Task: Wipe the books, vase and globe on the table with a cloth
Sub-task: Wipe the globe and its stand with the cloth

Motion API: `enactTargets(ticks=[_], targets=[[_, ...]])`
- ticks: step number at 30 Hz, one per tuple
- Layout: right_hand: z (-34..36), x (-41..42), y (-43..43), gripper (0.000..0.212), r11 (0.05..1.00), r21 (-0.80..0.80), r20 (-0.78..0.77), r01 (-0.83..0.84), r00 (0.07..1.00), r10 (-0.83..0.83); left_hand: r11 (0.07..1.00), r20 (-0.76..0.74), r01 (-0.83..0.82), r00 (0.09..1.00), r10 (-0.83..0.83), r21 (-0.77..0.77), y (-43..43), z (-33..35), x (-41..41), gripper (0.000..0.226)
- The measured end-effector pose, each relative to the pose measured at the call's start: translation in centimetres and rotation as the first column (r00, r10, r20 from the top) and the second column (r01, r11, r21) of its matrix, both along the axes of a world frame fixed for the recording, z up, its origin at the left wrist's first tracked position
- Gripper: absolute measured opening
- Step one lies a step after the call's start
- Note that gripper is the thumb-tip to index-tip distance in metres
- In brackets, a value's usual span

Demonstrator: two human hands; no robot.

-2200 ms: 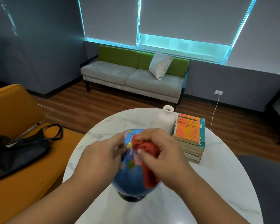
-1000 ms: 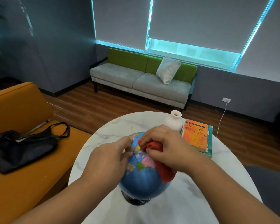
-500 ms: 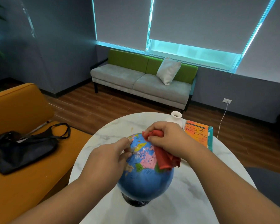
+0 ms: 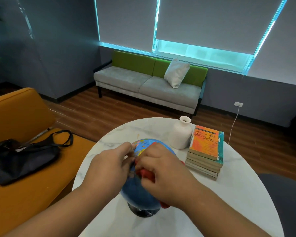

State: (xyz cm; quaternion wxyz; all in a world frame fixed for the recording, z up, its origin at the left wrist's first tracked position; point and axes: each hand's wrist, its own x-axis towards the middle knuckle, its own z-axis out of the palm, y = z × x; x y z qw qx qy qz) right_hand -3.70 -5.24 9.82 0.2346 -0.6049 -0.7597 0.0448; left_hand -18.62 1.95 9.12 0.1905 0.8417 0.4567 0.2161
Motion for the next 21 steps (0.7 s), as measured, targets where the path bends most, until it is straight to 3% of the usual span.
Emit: enactTargets(ticks=[2,7,13,15,18,19,21], targets=[[-0.2,0.3,0.3,0.032,1.0,0.011,-0.029,-0.001,1.0,0.001,1.0,0.01,-0.008,1.0,0.008,0.002,0.2,0.0,-0.1,0.007],[-0.1,1.0,0.9,0.034,0.979,0.027,-0.062,0.204,0.977,-0.202,0.999,-0.018,-0.025,0.999,0.026,0.045,0.2,-0.2,0.2,0.009],[-1.6,-0.9,-0.6,0.026,0.982,0.125,0.143,-0.14,0.982,0.122,1.0,0.016,-0.023,1.0,0.022,0.02,0.3,-0.3,-0.1,0.015],[-1.9,-0.6,-1.0,0.023,0.968,0.174,0.154,-0.181,0.976,0.154,1.0,0.026,-0.012,1.0,0.011,0.018,0.2,-0.4,0.0,0.017],[-3.2,0.5,-1.6,0.022,0.945,0.327,-0.134,-0.005,0.99,0.052,0.999,0.051,-0.021,0.999,0.019,0.024,0.2,-0.5,-0.1,0.018],[-3.8,1.0,-1.9,0.023,0.928,0.352,-0.291,0.124,0.957,-0.017,0.999,0.055,-0.029,0.998,0.028,0.026,0.2,-0.6,-0.1,0.017],[-5.2,1.8,-2.4,0.025,0.863,0.303,-0.592,0.404,0.789,-0.162,0.999,0.05,-0.047,0.998,0.046,0.02,0.3,-0.6,-0.1,0.017]])
